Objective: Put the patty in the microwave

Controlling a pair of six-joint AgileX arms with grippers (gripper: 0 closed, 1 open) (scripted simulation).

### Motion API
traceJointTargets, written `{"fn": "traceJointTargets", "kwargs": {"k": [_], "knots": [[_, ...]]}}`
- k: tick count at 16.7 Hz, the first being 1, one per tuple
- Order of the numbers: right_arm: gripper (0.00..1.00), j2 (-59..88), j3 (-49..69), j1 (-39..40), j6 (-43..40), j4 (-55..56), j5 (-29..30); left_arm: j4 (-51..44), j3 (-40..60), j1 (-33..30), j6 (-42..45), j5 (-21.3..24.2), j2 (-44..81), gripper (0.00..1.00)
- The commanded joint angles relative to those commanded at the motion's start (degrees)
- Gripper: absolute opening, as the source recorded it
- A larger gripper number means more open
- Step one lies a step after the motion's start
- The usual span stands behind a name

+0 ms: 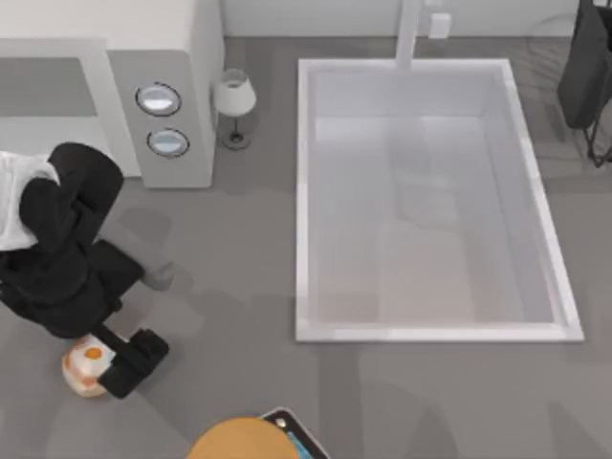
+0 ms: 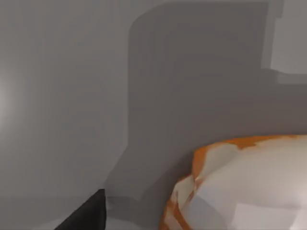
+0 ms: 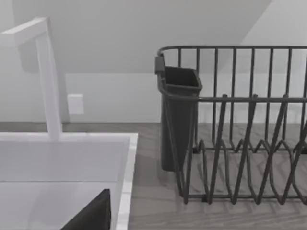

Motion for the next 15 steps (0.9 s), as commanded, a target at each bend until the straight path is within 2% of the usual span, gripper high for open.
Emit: {"fn": "traceJointTargets", "kwargs": {"k": [4, 10, 15], "knots": [[1.00, 0.0, 0.0, 0.0, 0.0, 0.0, 0.0, -4.2, 3.3, -0.1, 0.1, 0.0, -1.4, 0.00], [1.00, 0.0, 0.0, 0.0, 0.0, 0.0, 0.0, -21.4, 13.0, -0.2, -0.2, 0.0, -7.6, 0.00], [1.00, 0.0, 0.0, 0.0, 0.0, 0.0, 0.0, -24.1, 14.8, -0.2, -0.3, 0.0, -9.3, 0.00]]}}
